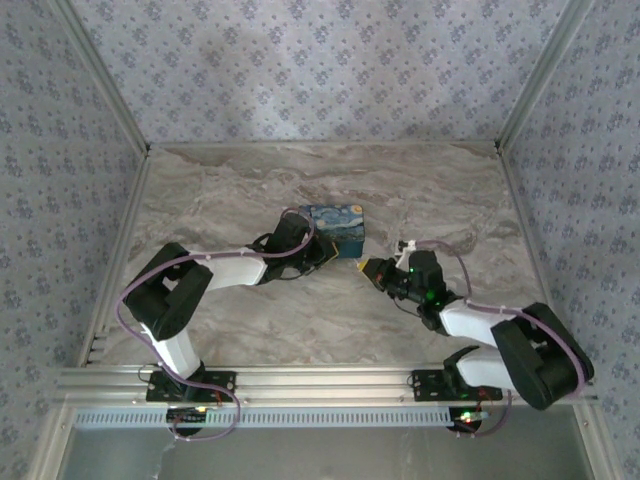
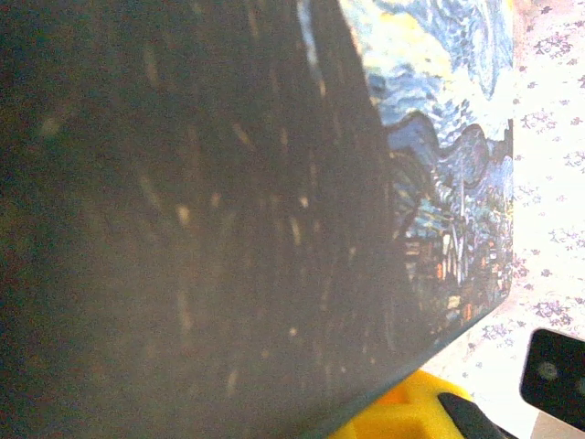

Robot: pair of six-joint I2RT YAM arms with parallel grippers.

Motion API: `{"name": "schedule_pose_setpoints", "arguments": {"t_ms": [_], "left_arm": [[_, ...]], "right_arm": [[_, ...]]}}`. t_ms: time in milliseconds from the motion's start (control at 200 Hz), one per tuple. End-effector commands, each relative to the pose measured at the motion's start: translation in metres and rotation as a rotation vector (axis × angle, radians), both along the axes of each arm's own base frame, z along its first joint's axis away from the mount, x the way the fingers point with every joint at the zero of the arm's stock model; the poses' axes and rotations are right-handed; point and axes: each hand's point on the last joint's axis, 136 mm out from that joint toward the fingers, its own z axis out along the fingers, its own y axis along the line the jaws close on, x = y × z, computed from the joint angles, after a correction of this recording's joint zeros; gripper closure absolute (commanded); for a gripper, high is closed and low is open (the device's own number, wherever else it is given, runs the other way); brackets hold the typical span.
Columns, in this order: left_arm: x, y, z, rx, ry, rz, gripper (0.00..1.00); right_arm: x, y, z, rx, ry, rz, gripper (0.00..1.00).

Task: Unlock the padlock with the key

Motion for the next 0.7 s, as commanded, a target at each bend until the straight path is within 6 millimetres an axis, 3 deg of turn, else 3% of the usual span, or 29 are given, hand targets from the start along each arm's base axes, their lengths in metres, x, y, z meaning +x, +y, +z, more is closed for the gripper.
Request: {"name": "schedule_pose_setpoints", "arguments": {"t_ms": [0, 240, 695], "left_arm": [[0.011, -0.012, 0.043, -0.105, -0.079, -0.006, 0.91], [0.009, -0.011, 0.043, -0.136, -0.083, 0.003, 0.91], [0.008, -0.012, 0.041, -0.151, -0.082, 0.001, 0.91]], "right_arm": [[0.007, 0.010, 0.008, 0.059, -0.019, -0.015, 1.00], [0.011, 0.032, 0.005, 0.116, -0.013, 0.016, 1.00], [0.013, 0.036, 0.003, 0.181, -0.003, 0.009, 1.00]]}}
